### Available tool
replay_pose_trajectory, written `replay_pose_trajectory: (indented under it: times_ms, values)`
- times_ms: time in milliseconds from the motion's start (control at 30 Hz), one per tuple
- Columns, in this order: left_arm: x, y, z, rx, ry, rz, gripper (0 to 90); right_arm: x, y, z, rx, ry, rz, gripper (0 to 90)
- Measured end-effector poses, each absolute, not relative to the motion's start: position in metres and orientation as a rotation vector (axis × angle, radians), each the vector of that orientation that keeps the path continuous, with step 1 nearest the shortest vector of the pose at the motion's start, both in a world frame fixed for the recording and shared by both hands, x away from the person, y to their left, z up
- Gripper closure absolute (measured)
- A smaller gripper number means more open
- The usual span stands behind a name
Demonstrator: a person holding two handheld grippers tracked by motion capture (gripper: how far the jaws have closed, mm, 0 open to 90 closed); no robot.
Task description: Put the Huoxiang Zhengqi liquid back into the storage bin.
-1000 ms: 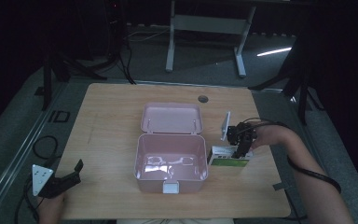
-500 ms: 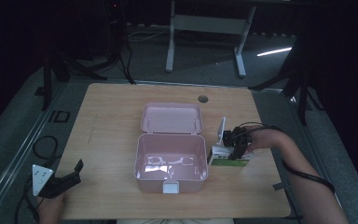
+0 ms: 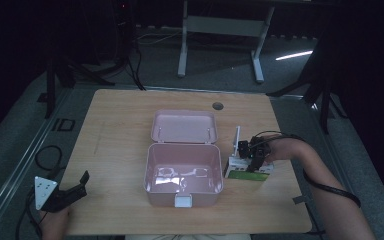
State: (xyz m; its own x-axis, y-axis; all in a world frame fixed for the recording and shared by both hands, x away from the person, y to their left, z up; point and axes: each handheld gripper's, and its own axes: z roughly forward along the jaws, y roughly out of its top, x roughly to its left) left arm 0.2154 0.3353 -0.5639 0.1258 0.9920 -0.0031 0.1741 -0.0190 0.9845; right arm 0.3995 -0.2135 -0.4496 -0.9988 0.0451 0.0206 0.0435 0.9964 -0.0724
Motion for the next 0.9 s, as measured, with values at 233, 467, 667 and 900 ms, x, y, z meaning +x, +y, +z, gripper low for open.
replay_pose_trajectory:
  times_ms: [233,467,667,900]
  values:
    - [0.215,0.335,-0.564,1.4,1.237,1.032,3.8,0.393,-0.216,-0.437,-0.079,-3.095,0.12,61.8]
    - [0.215,0.335,-0.564,1.399,1.238,1.032,3.8,0.378,-0.217,-0.422,-0.069,-3.099,0.128,61.8]
    - [0.215,0.335,-0.564,1.398,1.238,1.034,3.8,0.369,-0.217,-0.414,-0.066,-3.076,0.13,61.9]
    - [0.215,0.335,-0.564,1.397,1.238,1.037,3.8,0.354,-0.216,-0.392,-0.074,-3.063,0.107,61.9]
